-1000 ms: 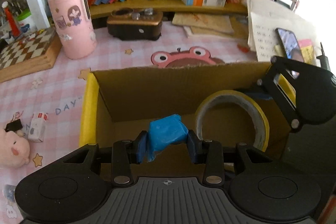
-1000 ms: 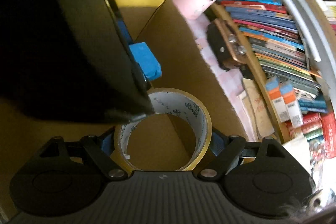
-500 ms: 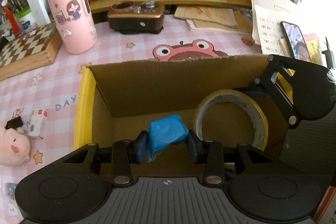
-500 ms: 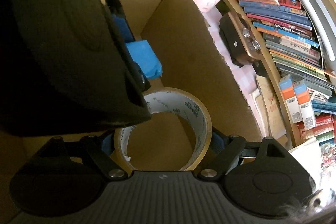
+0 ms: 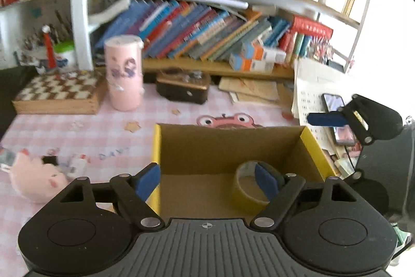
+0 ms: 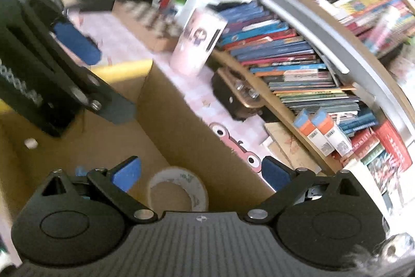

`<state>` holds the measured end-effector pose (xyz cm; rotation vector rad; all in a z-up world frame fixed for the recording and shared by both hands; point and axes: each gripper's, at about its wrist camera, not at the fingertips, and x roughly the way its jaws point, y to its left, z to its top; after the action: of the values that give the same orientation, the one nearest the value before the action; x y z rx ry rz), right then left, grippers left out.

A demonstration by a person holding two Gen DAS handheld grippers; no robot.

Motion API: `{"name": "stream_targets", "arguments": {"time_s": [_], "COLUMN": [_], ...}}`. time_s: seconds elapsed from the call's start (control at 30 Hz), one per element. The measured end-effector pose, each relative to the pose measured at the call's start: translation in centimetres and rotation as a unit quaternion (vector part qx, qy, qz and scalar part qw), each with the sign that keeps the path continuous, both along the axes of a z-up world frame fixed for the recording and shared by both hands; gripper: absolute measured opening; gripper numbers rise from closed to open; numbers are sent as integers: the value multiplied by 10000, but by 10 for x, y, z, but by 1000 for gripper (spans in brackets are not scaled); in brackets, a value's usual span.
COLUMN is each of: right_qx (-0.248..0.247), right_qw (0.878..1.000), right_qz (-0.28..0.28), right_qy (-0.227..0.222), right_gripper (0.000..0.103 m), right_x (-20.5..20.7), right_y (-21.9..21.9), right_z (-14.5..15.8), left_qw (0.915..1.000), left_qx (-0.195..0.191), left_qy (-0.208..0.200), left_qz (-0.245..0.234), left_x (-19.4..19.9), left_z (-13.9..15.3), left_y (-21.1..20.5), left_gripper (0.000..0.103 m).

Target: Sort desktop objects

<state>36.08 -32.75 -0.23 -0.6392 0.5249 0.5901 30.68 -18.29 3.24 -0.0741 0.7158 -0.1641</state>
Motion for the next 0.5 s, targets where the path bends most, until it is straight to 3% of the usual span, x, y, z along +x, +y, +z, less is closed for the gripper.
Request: {"name": "stream_targets", "arguments": {"time_s": [0.2, 0.37, 0.5], "right_qx": [640, 1384, 1773], "right_qw": [9967, 9837, 9700], "right_qz": [-496, -1135, -1664], "right_qy": [-95, 145, 35], "right_gripper": [100, 100, 100], "right_x": [-38, -58, -82], "right_y": [-14, -20, -20], "right_z": [26, 39, 45], "left_qw": [9992, 9971, 9948], "left_qx": [79, 189, 171], "left_qy": [-302, -485, -633], "left_qz": [240, 556, 774], "left_x": [-35, -63, -84], "left_z": [16, 25, 30], "left_y": [17, 35, 53], "left_gripper": [84, 87, 88]}}
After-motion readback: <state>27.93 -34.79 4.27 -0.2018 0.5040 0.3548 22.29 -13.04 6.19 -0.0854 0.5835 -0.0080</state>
